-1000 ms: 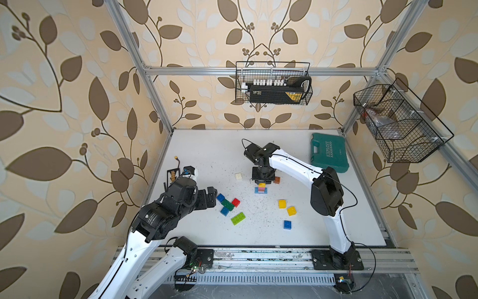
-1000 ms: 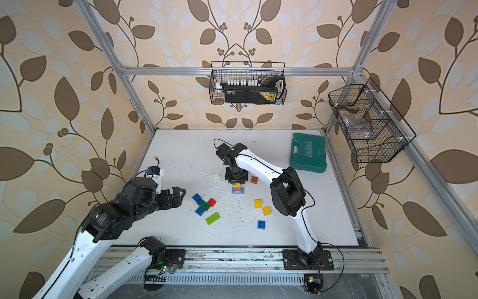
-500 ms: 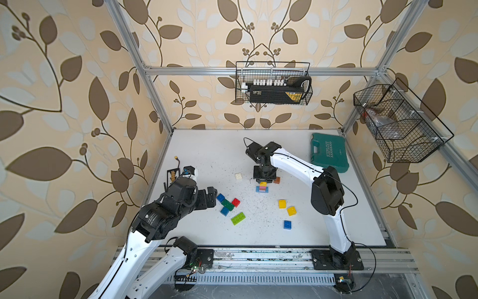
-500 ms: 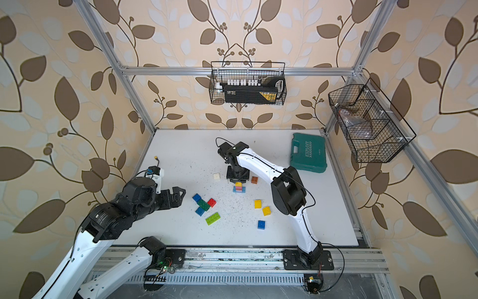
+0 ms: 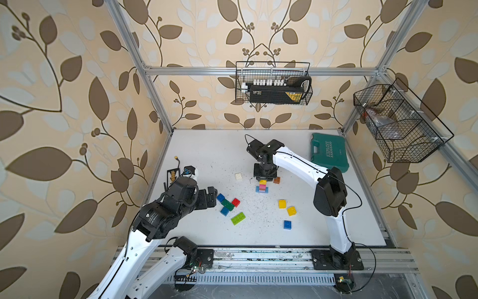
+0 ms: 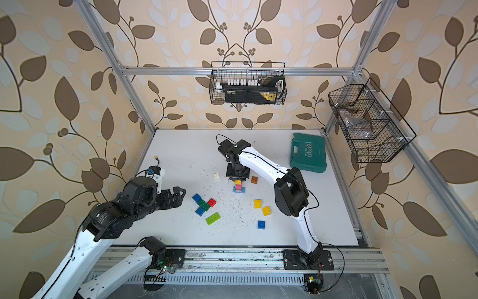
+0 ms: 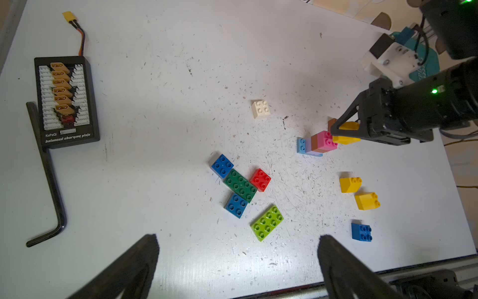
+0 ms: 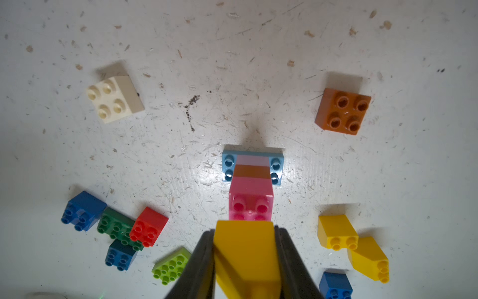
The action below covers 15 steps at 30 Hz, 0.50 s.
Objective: Assemble the number 1 with lego
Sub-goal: Assemble the lego brick with the lego brick.
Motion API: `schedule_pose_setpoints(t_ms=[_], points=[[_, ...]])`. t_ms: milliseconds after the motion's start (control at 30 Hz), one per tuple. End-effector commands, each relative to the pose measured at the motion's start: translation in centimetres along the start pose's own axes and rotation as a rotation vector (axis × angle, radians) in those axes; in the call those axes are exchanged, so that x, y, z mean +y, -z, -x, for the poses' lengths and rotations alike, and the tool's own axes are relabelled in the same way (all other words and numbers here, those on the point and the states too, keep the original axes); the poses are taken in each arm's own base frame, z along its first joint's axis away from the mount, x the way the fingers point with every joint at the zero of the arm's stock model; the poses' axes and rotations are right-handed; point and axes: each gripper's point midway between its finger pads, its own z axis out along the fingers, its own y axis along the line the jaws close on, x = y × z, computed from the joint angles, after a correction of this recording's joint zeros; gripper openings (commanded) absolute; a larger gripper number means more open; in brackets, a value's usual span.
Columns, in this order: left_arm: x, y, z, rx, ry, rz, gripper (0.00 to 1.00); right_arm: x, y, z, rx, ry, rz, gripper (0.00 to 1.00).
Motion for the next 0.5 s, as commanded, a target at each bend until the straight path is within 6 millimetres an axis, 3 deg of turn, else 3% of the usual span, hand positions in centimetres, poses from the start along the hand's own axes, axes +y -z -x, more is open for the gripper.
schedule_pose_setpoints(t_ms=[0,467], points=[[-0.5,0.0,0.3,-0.010,-0.026,-0.019,0.99,-0.3,1.7,0.3,-0.022,0.006,0.005,0.14],[-0.5,0.0,0.3,-0.010,-0.027,-0.022,0.99,-1.2,-1.6,0.9,0.021,-0.025,-0.035,0.13]])
